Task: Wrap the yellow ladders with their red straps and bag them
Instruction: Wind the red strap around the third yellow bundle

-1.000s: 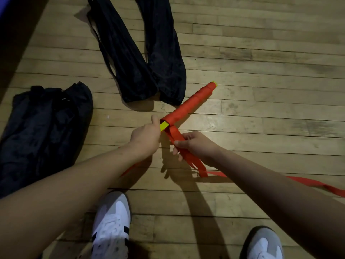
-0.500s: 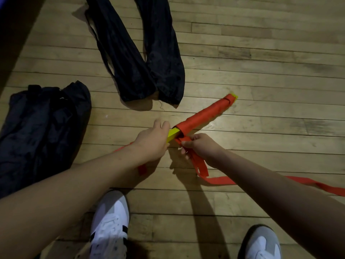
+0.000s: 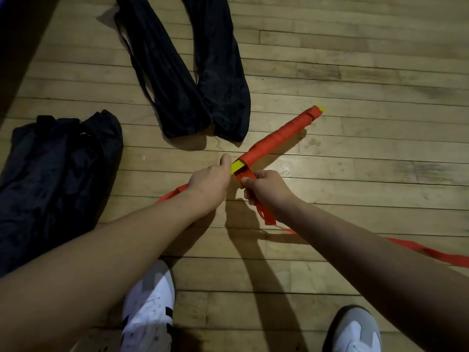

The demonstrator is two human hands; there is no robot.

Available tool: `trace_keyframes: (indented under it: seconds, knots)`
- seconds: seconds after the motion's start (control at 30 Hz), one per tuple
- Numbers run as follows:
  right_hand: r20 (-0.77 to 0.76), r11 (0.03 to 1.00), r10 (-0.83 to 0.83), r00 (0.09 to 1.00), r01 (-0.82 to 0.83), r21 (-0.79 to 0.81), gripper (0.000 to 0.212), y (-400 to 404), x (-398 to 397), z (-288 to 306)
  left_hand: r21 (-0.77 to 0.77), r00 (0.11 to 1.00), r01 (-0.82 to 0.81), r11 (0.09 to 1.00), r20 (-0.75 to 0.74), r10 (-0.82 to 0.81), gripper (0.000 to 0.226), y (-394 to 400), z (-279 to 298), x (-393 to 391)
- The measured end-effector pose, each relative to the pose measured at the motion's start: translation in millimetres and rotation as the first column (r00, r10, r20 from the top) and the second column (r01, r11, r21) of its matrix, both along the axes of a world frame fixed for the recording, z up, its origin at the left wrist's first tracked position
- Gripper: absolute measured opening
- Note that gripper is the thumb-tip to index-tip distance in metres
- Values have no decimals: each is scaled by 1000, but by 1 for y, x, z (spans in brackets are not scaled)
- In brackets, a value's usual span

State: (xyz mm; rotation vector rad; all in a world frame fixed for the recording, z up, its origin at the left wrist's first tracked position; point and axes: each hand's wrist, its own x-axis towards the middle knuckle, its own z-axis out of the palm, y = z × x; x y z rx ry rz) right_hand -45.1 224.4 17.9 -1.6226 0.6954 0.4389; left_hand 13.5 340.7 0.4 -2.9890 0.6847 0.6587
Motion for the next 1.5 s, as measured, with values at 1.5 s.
trace_keyframes:
  seconds: [1.5]
  knots:
    - [55,980,140,989,-146,138,20,-7,-12,-13,-111,962,34,993,-267,-63,45,13,13,3]
